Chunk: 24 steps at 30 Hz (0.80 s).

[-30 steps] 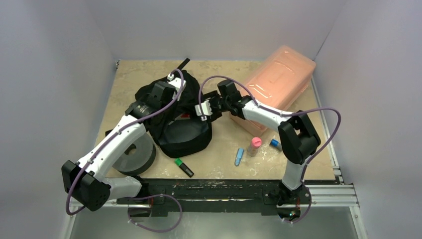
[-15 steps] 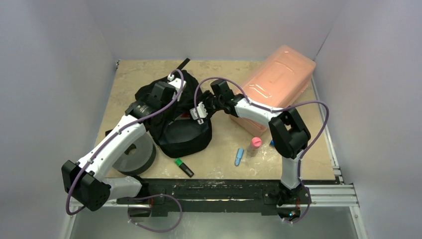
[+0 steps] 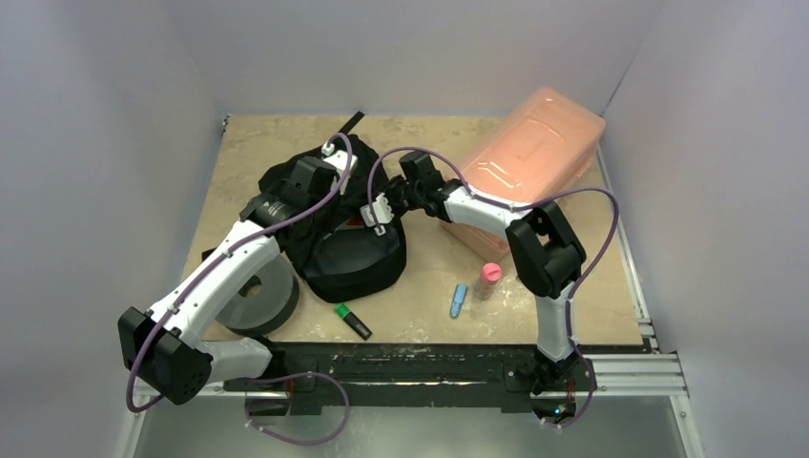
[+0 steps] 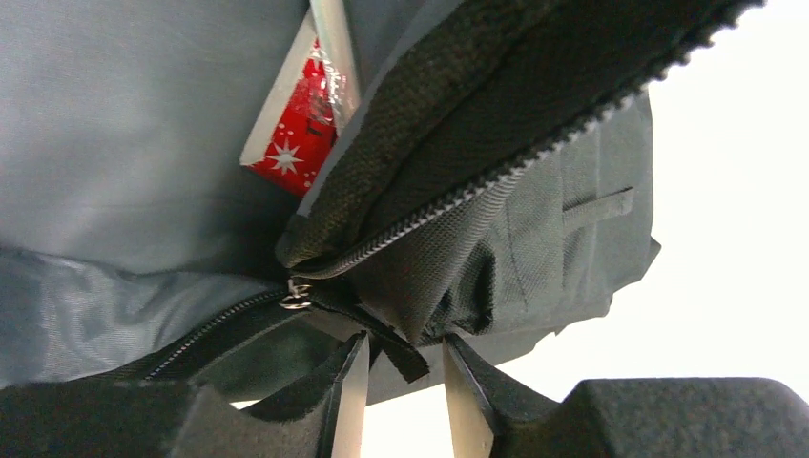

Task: Pack the student bag
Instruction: Zip the student bag at the center of the board.

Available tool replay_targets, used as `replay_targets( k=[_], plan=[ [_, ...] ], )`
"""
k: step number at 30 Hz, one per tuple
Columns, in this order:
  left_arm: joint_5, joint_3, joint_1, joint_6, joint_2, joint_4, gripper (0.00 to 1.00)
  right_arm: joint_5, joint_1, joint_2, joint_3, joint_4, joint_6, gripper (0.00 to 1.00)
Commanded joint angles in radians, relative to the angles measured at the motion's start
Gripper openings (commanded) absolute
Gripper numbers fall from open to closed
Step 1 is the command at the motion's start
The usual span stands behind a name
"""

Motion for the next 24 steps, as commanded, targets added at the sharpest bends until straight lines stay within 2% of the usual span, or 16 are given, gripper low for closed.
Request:
replay_targets(
  k=[1, 7, 13, 17, 20, 21, 22, 24],
  plan=[
    [0.002, 0.014, 0.006, 0.009, -0.021, -0.009, 0.0, 0.032, 0.005, 0.003, 0.006, 0.076, 0.013, 0.35],
    [0.002, 0.01, 0.007, 0.007, -0.021, -0.005, 0.0, 0.041, 0.006, 0.013, -0.038, 0.171, 0.042, 0.41],
    [0.001, 0.01, 0.007, 0.007, -0.02, -0.006, 0.0, 0.031, 0.008, 0.026, -0.042, 0.162, 0.051, 0.35],
    [-0.008, 0.008, 0.007, 0.006, -0.019, -0.006, 0.0, 0.032, 0.009, 0.012, -0.052, 0.151, 0.064, 0.25],
    [-0.013, 0.009, 0.007, -0.002, -0.017, -0.007, 0.0, 0.049, 0.009, -0.012, -0.054, 0.102, 0.084, 0.04],
    [-0.012, 0.011, 0.009, -0.009, -0.016, -0.007, 0.0, 0.051, 0.01, -0.024, -0.054, 0.072, 0.098, 0.0],
    [-0.012, 0.013, 0.012, -0.021, -0.016, -0.008, 0.0, 0.052, 0.009, -0.035, -0.059, 0.053, 0.12, 0.0],
    [-0.008, 0.014, 0.025, -0.05, -0.027, -0.004, 0.08, 0.049, 0.01, -0.063, -0.091, 0.041, 0.166, 0.0]
  ],
)
